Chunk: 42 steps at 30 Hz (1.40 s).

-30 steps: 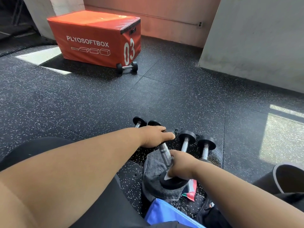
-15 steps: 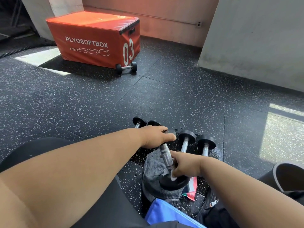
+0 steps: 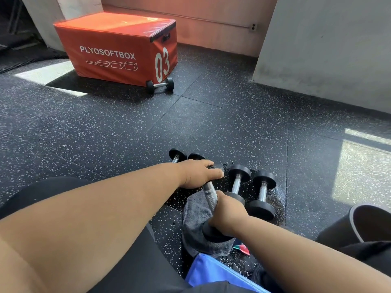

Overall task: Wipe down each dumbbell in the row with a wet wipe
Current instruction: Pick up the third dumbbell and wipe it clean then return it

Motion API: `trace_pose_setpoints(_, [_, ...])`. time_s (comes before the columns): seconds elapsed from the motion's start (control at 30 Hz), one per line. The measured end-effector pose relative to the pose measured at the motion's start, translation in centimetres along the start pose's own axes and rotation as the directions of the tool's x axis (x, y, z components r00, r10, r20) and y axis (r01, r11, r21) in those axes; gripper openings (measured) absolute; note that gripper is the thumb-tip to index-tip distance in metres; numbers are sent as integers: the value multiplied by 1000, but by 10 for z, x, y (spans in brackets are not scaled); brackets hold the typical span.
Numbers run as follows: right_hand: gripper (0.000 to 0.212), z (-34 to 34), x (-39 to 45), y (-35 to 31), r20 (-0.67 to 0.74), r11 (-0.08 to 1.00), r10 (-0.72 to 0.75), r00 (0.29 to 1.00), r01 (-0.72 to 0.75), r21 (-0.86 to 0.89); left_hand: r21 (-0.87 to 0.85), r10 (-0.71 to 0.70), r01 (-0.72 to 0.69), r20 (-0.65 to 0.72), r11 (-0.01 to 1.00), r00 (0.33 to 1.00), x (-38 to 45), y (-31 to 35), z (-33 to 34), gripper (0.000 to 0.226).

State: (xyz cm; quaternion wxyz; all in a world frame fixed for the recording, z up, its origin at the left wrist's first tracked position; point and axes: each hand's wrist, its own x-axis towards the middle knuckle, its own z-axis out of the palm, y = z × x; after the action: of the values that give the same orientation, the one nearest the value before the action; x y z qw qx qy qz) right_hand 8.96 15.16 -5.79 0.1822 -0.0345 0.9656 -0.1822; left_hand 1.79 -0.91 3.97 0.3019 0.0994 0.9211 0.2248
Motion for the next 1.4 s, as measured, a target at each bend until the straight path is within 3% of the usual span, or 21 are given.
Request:
trace_pose_setpoints(0.17, [48,-13,7,5,105,999,-47,993,47,1,0,-13,13,-6,1000,1000,-1,1,1,88])
trace_pose_setpoints(0.33, [56,-22,10,12,277,972,-116,954,52,229,1,-4,4,2,1000,1000,-1,-3,2,88])
trace_pose_setpoints(0.43, [59,-19,9,11,268,938,-92,959,-7,347,15,1,-1,-7,1000,1000,-1,-3,2,89])
trace_pose_setpoints(0.57, [65,-12,9,5,210,924,-24,977,-58,377,16,7,-7,-6,1000,1000,0,0,-1,85])
trace_pose_setpoints(0.77, [76,-3,11,-1,148,946,45,988,-90,312,-1,-3,3,2,1000,1000,8,-5,2,92])
trace_pose_setpoints(0.87, [57,0,13,0,117,976,46,992,-70,206,2,-2,2,-1,1000,1000,9,-4,4,94])
trace_pose_setpoints(1.03, [40,-10,14,0,172,994,1,985,-19,108,-15,-17,17,5,1000,1000,12,-7,1,100])
trace_pose_setpoints(1.23, [42,-35,11,1,300,996,-92,949,88,28,-3,-39,39,-6,999,999,10,-9,2,115])
trace_pose_setpoints(1.4, [35,-50,10,9,365,997,-79,928,67,43,53,-40,40,-5,998,999,8,-9,0,98])
